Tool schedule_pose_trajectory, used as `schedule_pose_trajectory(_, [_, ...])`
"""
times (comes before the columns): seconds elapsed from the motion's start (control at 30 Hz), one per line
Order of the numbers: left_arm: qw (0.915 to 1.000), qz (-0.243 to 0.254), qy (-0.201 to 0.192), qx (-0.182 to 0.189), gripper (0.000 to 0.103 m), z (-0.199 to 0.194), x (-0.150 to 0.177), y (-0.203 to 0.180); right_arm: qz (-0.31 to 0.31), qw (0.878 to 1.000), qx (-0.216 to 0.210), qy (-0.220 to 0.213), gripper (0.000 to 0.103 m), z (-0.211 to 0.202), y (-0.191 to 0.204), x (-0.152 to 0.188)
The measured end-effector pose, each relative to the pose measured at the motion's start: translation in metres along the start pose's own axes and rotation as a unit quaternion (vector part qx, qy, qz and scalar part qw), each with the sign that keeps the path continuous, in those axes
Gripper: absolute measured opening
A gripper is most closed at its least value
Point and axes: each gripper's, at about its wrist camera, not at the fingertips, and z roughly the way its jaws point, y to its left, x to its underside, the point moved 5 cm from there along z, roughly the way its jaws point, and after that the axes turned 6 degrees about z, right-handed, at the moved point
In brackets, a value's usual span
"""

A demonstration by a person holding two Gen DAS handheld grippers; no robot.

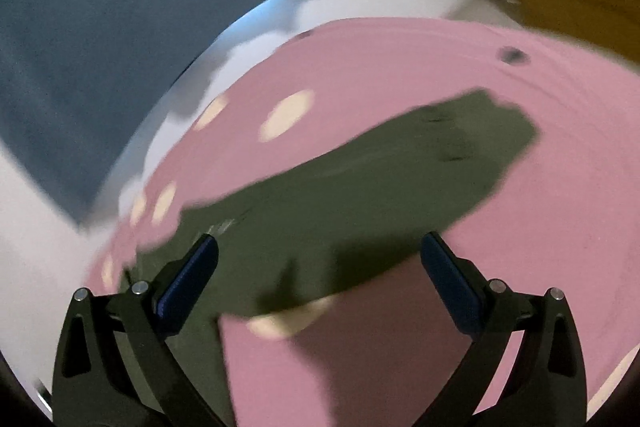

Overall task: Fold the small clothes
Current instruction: 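Grasp the ribbed cuff of the jacket sleeve with the right gripper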

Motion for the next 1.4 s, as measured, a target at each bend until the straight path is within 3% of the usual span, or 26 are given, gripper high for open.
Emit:
schedule_pose_trajectory(0.2, [0.9999, -0.007, 0.004, -0.013, 0.099, 0.004, 0.001, 0.010, 0.128, 0.992, -0.007, 0.006, 0.096, 0.021, -0.083, -0.031])
schedule_pose_trajectory(0.27, [0.9998, -0.010, 0.008, -0.018, 0.099, 0.006, 0.001, 0.013, 0.156, 0.987, -0.027, 0.010, 0.084, 0.031, -0.094, -0.036])
schedule_pose_trajectory(0.5, [0.9994, -0.018, 0.016, -0.027, 0.099, 0.007, 0.004, 0.021, 0.177, 0.984, -0.033, -0.005, 0.080, 0.050, -0.100, -0.051])
schedule_pose_trajectory(0.7, [0.9994, -0.009, 0.018, -0.029, 0.099, 0.007, 0.004, 0.018, 0.161, 0.987, -0.008, -0.008, 0.049, 0.052, -0.112, -0.055])
schedule_pose_trajectory(0.8, [0.9994, -0.005, 0.020, -0.028, 0.099, 0.007, 0.004, 0.015, 0.149, 0.989, -0.001, 0.000, 0.027, 0.054, -0.114, -0.058])
schedule_pose_trajectory(0.83, [0.9994, -0.005, 0.020, -0.027, 0.099, 0.006, 0.004, 0.015, 0.146, 0.989, -0.002, -0.001, 0.016, 0.053, -0.116, -0.060])
schedule_pose_trajectory(1.0, [0.9996, -0.006, 0.018, -0.022, 0.099, 0.003, 0.003, 0.018, 0.171, 0.985, -0.016, -0.017, 0.011, 0.042, -0.132, -0.070])
schedule_pose_trajectory(1.1, [0.9996, -0.009, 0.014, -0.022, 0.099, 0.000, 0.001, 0.024, 0.142, 0.989, -0.008, -0.037, 0.011, 0.031, -0.114, -0.074])
schedule_pose_trajectory(1.23, [0.9996, -0.012, 0.005, -0.027, 0.099, -0.004, -0.003, 0.035, 0.101, 0.992, -0.045, -0.060, 0.011, 0.005, -0.061, -0.084])
schedule_pose_trajectory(1.4, [0.9992, -0.019, -0.005, -0.035, 0.099, -0.008, -0.007, 0.052, -0.020, 0.991, -0.098, -0.084, 0.011, -0.026, 0.053, -0.076])
